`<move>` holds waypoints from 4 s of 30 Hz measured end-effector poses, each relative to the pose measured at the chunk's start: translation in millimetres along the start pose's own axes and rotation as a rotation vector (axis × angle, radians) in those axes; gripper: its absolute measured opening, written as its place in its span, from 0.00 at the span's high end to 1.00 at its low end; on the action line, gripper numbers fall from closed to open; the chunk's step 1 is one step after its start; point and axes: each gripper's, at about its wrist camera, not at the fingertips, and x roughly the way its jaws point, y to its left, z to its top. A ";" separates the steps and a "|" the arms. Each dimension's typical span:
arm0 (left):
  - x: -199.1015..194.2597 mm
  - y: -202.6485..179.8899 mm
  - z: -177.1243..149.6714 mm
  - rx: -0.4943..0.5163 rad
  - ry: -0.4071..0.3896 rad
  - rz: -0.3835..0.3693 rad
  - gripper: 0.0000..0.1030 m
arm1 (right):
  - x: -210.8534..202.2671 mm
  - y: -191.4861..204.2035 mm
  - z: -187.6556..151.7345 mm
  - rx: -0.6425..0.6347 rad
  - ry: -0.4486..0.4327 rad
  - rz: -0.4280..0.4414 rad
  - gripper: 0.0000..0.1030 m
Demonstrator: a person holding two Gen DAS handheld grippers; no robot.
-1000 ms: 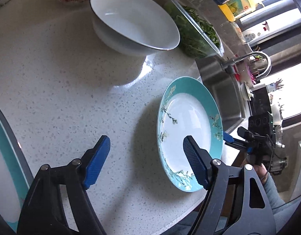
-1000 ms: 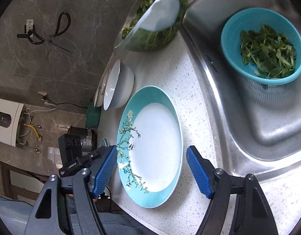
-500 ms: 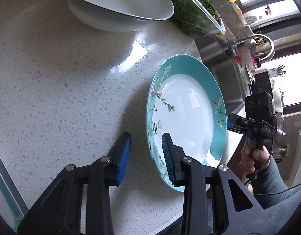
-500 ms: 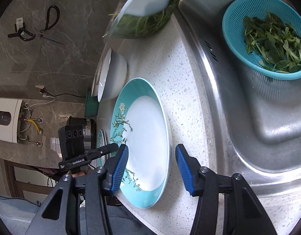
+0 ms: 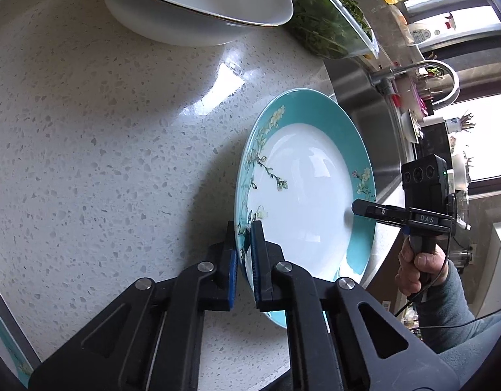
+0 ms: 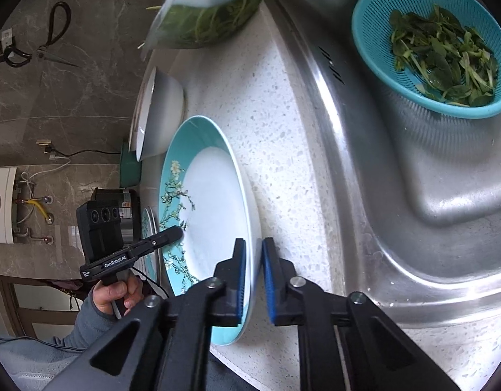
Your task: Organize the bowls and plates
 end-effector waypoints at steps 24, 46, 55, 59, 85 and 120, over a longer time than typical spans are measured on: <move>-16.6 -4.3 -9.4 0.007 -0.033 -0.005 0.95 | -0.8 16.3 -8.2 0.034 -0.014 -0.102 0.88; -139.1 18.3 -59.3 -0.028 -0.225 -0.011 0.95 | 18.7 123.6 -18.5 -0.231 -0.009 -0.118 0.85; -225.9 75.1 -111.8 -0.126 -0.347 0.021 0.95 | 72.2 199.5 -24.7 -0.376 0.055 -0.087 0.85; -258.2 116.5 -136.5 -0.165 -0.382 0.057 0.95 | 113.8 233.5 -29.1 -0.435 0.100 -0.083 0.82; -283.2 265.1 -181.8 -0.156 -0.325 0.204 0.90 | 246.8 291.1 -59.8 -0.479 0.173 -0.219 0.81; -255.4 247.2 -165.4 -0.171 -0.319 0.262 0.82 | 259.2 308.6 -77.1 -0.664 0.099 -0.408 0.63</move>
